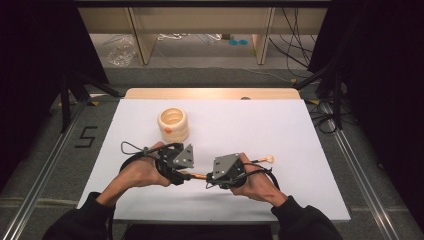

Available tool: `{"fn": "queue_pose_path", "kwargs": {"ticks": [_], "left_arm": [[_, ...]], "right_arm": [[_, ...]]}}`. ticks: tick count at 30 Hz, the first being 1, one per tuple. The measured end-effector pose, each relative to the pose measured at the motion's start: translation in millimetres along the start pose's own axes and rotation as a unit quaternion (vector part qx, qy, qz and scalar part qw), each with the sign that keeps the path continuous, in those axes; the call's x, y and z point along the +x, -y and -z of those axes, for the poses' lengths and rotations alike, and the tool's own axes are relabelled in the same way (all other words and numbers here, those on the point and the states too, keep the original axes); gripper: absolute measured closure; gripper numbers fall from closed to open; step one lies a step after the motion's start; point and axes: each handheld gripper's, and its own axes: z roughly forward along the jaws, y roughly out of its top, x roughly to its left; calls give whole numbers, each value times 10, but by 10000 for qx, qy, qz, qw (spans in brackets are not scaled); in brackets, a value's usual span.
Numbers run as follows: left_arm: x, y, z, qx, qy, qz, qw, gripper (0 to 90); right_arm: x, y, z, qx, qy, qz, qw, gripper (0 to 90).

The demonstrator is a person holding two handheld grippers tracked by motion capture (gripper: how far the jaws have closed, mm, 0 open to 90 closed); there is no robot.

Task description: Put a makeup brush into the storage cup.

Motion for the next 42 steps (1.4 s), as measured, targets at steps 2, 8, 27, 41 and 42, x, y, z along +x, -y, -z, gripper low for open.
{"fn": "queue_pose_path", "kwargs": {"ticks": [2, 8, 27, 41, 42], "left_arm": [[21, 20, 54, -291, -170, 249, 9991, 556], [77, 102, 218, -946, -436, 751, 9917, 467], [53, 352, 230, -2058, -698, 1955, 9563, 380], [22, 359, 169, -2433, -723, 2217, 9415, 371], [12, 350, 167, -2489, -720, 2292, 9382, 371]], "right_arm": [[-37, 23, 32, -85, 81, -120, 9999, 797], [-163, 97, 151, -375, 433, -547, 9969, 798], [-276, 148, 429, -1850, 867, -1411, 9687, 797], [-249, 122, 468, -2360, 932, -1521, 9552, 797], [-248, 120, 471, -2352, 895, -1493, 9562, 797]]}}
